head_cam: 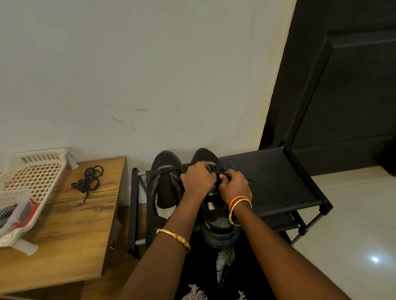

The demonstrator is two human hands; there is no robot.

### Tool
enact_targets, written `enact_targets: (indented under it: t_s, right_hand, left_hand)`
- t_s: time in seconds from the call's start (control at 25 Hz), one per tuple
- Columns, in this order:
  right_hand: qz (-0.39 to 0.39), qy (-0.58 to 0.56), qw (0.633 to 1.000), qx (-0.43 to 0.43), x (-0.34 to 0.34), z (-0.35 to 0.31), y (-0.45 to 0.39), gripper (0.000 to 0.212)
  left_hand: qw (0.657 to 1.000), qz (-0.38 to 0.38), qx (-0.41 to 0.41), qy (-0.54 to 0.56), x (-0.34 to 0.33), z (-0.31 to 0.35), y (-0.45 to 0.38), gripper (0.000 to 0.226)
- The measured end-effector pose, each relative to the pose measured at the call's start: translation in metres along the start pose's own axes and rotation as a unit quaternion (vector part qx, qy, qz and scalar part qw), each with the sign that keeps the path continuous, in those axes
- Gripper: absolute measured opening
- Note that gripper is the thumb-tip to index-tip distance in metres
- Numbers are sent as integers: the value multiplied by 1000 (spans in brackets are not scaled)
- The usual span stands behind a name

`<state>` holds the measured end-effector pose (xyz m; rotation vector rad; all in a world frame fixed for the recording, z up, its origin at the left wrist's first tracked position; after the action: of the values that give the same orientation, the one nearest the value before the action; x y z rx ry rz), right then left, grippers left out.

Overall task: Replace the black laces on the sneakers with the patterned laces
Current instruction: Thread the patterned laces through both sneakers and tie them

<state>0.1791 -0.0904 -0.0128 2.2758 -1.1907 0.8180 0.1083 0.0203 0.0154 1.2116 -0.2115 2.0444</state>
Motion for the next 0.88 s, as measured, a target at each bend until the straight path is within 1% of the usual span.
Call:
enact_targets:
  t_s: [0.04,0.08,0.16,0.28,0.36,0.44,0.48,0.56,0.6,0.64,0.68,0.72,0.76,0.8,0.84,0.88]
  right_hand:
    - [-1,2,1000,0,-1,0,0,20]
    - [-2,2,1000,0,-1,0,-1,20]
    - [-3,4,1000,-1,-1,0,-1,20]
    - [-1,1,1000,-1,0,1,-1,20]
    - [2,-5,1000,2,0,1,0,19]
    - [5,-12,1000,4,1,1,0,19]
    - [5,-13,1000,5,1,1,1,19]
    - [4,-16,1000,7,1,1,2,19]
    - [4,-16,1000,8,1,1,1,19]
    - [3,-15,1000,7,1,1,1,19]
    - [2,-13,1000,6,1,1,1,19]
    - [2,-11,1000,5,0,1,0,18]
    - [2,-10,1000,5,0,1,0,18]
    - [3,-9,1000,4,0,1,0,18]
    - [4,-8,1000,2,0,2,0,18]
    - [4,-6,1000,2,0,2,0,18]
  left_hand:
    - [999,9,-12,-44,-4,1,3,20]
    - [998,21,-21,-60,-6,2,4,21]
    - [998,36,-30,-46,-5,3,3,20]
    - [997,55,-35,31,5,0,3,18]
    - [988,62,-39,138,16,-2,1,14]
    - [963,82,-48,253,35,3,4,8]
    - [946,104,-58,300,47,7,6,6]
    - [918,136,-59,368,63,11,8,15]
    - [900,132,-54,411,64,14,9,15]
    - [879,112,-50,460,62,18,9,12]
    - [868,90,-48,486,57,20,8,9]
    - [878,75,-44,471,52,21,8,8]
    - [910,67,-39,406,47,20,8,6]
    - [950,61,-32,305,40,17,8,6]
    - [980,53,-25,188,31,12,7,10]
    - [995,41,-21,91,20,7,8,14]
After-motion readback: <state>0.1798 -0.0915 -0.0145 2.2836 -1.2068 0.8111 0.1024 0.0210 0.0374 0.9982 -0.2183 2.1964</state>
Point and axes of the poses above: each hand's wrist, its own y-axis away from the middle knuckle, its own x-axis out of the back of the hand, z = x × y, the point moved 8 cm from there along -y, towards the middle knuckle, and after that the axes turned 7 degrees about -z, right-handed, at the moved point
